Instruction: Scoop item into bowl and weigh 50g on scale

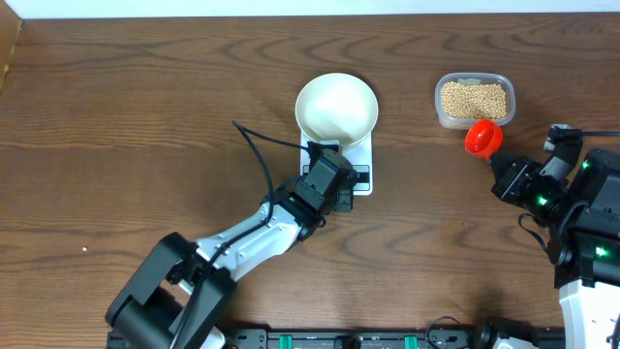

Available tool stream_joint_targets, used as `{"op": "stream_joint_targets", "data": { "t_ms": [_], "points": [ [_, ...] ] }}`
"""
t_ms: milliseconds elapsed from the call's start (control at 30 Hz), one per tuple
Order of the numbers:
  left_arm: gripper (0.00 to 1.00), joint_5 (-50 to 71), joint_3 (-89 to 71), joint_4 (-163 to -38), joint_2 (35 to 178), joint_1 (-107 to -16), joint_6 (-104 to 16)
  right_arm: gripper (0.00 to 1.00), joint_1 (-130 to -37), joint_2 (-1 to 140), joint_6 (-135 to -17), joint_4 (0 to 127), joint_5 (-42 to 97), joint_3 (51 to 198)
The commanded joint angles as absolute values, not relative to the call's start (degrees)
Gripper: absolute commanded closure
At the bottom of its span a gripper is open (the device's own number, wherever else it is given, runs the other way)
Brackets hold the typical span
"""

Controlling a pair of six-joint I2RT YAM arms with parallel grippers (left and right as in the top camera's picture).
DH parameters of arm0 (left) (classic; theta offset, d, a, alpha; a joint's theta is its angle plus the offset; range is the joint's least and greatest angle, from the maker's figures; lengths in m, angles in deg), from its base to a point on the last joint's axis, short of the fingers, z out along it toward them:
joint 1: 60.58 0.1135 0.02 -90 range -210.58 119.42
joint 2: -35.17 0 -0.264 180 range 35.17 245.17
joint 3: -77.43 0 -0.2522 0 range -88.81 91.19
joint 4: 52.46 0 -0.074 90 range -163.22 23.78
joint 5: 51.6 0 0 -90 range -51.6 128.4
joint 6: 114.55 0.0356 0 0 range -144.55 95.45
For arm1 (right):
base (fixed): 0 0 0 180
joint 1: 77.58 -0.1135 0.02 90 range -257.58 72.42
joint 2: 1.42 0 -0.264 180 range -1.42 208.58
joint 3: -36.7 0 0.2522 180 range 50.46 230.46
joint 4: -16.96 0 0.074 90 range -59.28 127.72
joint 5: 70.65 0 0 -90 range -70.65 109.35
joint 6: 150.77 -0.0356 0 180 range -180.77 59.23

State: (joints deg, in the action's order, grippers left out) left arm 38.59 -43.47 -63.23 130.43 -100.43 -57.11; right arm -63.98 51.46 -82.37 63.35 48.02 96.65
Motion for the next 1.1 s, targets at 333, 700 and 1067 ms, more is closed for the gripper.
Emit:
{"op": "stream_joint_targets", "data": {
  "t_ms": [333,700,1067],
  "points": [
    [0.93,41.2,-43.6,-58.1,134.4,-100.5,-53.5,0.99,-63.6,51.3,-81.2,63.6,48.0,97.6],
    [0.93,45.6,-43.6,-56.6,134.7,-100.5,-53.2,0.99,-63.6,51.3,-81.2,63.8,48.0,97.6],
    [0.93,45.5,-43.6,-54.7,137.0,-100.5,-53.3,0.99,-63.6,51.3,-81.2,63.7,47.9,97.6]
  ]
}}
